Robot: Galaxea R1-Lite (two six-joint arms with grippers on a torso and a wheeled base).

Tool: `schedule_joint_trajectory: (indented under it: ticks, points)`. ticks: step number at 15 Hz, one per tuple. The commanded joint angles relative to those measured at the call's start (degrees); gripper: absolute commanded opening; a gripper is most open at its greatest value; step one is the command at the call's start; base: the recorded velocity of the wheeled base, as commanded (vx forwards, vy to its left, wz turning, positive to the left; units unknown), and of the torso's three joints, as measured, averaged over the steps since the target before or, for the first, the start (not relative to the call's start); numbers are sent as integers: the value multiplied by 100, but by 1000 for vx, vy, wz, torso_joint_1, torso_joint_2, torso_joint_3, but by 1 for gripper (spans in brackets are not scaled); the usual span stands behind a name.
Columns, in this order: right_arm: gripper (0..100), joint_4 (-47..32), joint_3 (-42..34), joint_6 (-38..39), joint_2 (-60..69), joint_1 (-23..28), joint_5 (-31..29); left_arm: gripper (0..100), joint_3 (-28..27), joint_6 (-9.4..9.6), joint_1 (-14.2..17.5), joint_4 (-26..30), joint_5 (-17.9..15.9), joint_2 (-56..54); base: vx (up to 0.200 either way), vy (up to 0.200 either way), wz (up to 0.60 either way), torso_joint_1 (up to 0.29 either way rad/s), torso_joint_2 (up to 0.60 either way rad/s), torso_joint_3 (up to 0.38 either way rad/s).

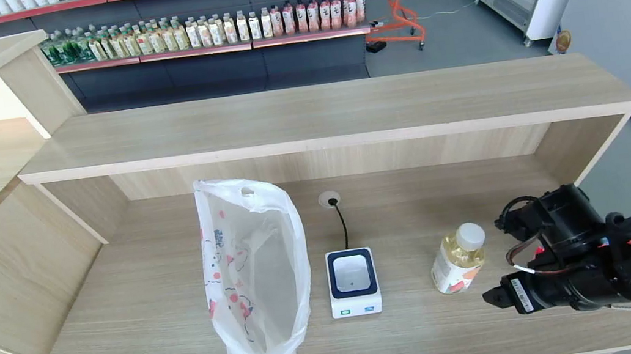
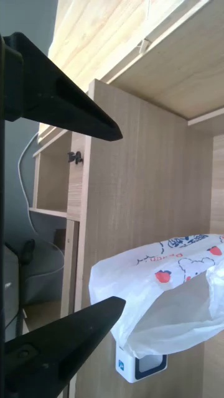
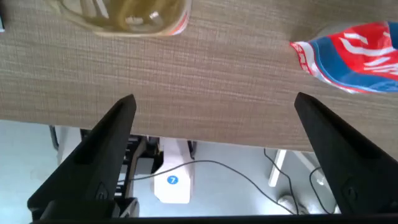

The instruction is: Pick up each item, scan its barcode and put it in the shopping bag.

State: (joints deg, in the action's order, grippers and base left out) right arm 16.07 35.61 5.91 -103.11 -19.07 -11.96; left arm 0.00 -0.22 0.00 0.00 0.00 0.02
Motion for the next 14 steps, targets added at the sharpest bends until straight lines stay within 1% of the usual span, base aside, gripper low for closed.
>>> schedule_joint_trajectory:
  ticks: [1, 3, 7, 9, 11, 14]
  points:
    - [100, 758, -265, 24, -922, -62, -52, 100, 0, -4, 0, 0, 0, -2, 0, 0, 0, 0, 0, 0]
    - [100, 1900, -397, 77, -1361, -115, -35, 100, 0, -4, 0, 0, 0, -2, 0, 0, 0, 0, 0, 0]
    - [100, 3122, -335, 103, -1880, -308, -8, 100, 0, -4, 0, 0, 0, -2, 0, 0, 0, 0, 0, 0]
    - [100, 3579, -247, 103, -2099, -379, -8, 100, 0, -4, 0, 0, 0, -2, 0, 0, 0, 0, 0, 0]
    - [100, 3728, -221, 103, -2152, -440, -8, 100, 0, -4, 0, 0, 0, -2, 0, 0, 0, 0, 0, 0]
    - [100, 4124, 104, 86, -2214, -484, -26, 100, 0, -4, 0, 0, 0, -2, 0, 0, 0, 0, 0, 0]
